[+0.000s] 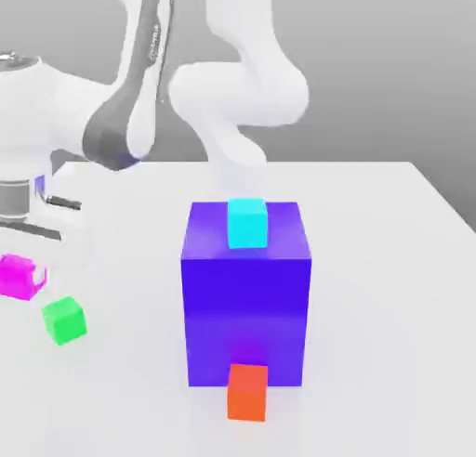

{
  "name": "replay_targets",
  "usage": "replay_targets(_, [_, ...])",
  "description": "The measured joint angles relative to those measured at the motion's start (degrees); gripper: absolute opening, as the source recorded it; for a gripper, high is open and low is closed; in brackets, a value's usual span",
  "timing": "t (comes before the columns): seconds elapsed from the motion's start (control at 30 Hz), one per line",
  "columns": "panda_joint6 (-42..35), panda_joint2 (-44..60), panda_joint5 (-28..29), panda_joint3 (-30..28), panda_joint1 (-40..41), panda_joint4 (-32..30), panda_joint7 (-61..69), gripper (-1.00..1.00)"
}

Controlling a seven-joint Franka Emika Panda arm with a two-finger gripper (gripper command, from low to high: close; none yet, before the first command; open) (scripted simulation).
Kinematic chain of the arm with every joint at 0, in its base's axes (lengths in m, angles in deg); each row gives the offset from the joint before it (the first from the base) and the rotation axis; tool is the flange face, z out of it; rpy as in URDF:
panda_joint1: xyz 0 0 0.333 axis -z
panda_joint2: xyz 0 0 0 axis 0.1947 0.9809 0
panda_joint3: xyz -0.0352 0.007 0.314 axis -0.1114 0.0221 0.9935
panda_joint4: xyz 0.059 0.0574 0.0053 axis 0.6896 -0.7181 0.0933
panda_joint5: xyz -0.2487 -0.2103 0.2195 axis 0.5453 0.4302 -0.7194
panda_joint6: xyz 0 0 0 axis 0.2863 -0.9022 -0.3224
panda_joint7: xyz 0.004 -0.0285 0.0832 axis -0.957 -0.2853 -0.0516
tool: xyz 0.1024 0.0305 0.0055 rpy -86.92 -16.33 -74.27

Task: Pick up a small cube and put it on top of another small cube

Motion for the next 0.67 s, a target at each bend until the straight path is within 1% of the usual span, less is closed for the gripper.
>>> replay_targets(0.03, [-0.05, -0.89, -2.44, -0.91, 0.05, -1.9, 1.04, -1.0])
replay_targets(0.1, [0.56, -0.69, -5.57, -1.73, -0.42, -3.1, 2.77, -1.0])
replay_targets(0.33, [5.17, 5.07, -15.43, -1.84, -2.67, -2.9, 9.66, -1.0])
replay_targets(0.43, [7.61, 8.34, -20.92, -0.4, -2.4, -2.77, 13.58, -1.0])
replay_targets(0.57, [11.05, 12.96, -28.73, 3.5, 0.02, -2.69, 19.15, -1.0])
replay_targets(0.6, [11.71, 13.82, -30.14, 4.44, 0.67, -2.69, 20.14, 1.0])
replay_targets(0.67, [11.71, 13.82, -30.14, 4.44, 0.67, -2.69, 20.14, 1.0])
